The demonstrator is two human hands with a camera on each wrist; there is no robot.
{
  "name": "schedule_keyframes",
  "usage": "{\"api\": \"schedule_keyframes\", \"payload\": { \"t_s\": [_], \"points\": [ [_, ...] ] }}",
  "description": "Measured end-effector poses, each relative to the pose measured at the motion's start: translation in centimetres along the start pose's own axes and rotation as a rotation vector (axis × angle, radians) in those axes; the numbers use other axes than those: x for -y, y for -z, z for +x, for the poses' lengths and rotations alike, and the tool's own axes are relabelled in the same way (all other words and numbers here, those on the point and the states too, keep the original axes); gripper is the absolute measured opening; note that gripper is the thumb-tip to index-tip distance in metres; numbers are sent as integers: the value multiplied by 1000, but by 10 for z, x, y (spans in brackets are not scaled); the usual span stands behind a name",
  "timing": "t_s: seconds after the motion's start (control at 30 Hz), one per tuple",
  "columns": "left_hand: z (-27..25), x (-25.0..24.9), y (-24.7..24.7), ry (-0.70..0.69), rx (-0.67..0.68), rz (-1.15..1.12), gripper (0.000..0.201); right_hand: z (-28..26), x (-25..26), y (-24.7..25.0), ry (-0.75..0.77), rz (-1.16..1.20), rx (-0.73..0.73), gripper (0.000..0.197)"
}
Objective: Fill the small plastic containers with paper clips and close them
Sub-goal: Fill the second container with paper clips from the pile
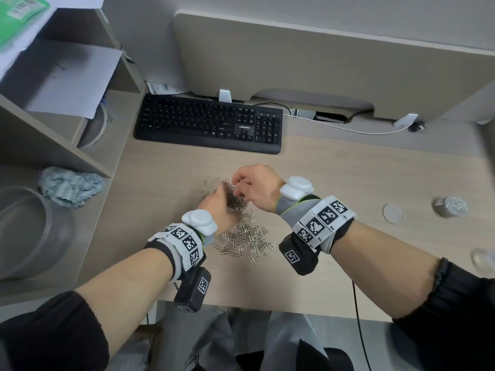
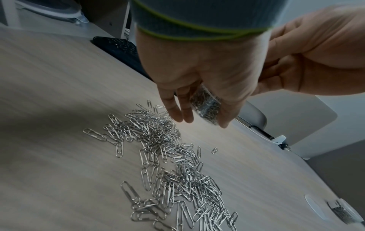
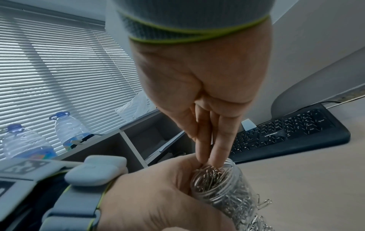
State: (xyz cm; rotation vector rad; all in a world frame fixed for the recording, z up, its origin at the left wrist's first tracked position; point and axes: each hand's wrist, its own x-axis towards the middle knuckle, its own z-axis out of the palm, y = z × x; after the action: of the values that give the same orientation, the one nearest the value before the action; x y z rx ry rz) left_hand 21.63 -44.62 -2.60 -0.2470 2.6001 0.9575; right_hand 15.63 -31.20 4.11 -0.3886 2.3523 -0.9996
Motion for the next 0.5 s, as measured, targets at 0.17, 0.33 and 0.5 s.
{"api": "schedule_keyframes", "payload": {
  "t_s": [0.17, 0.33, 0.5],
  "points": [
    [-3, 5, 7, 33, -12, -22, 64, 5, -1, -2, -7, 87, -50, 22],
    [-10, 12, 13, 55, -23, -25, 61, 8, -5, -12, 56, -44, 8, 12],
    [-14, 16, 17, 73, -26, -42, 63, 3, -1, -24, 113, -296, 136, 16]
  ]
}}
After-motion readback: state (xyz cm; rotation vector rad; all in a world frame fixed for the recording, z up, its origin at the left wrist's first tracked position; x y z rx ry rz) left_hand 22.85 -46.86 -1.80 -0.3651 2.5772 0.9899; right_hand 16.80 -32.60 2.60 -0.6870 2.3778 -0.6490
